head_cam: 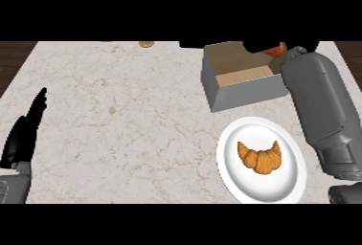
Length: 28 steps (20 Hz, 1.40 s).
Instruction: Pick the sweet potato from the plate and place it in the cardboard box
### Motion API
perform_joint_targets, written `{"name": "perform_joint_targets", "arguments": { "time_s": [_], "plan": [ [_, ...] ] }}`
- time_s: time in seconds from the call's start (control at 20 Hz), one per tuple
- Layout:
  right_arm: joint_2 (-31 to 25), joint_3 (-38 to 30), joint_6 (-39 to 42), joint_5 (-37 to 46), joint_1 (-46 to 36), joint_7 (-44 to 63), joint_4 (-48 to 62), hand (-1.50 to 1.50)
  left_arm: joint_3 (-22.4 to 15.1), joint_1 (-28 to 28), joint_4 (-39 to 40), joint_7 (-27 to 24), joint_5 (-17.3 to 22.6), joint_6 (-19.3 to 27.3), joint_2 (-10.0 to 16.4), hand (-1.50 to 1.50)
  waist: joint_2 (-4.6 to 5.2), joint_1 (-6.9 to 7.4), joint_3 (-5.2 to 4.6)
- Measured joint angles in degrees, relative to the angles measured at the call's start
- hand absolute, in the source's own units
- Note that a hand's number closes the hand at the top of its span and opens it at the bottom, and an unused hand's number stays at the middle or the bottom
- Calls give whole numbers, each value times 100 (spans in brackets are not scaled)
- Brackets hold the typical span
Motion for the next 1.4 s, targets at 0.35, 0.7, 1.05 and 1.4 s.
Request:
{"name": "perform_joint_targets", "arguments": {
  "time_s": [0.35,0.7,1.05,1.4],
  "plan": [
    [-80,-381,-702,34,-553,-89,1582,-150,-42,-144,87,-59,-41,-50,-40,0,67,120,2],
    [-70,-866,-1075,-329,-763,-478,2394,-150,-62,-191,69,-73,-73,-54,-79,0,92,221,0],
    [-99,-1239,-1710,-683,-766,-1471,2446,-150,-39,-214,129,-87,-84,-63,-95,0,85,191,2],
    [-230,-1884,-2066,-1435,-648,-2428,2215,-150,62,-94,99,-103,-80,-65,-43,0,35,68,8]
  ]
}}
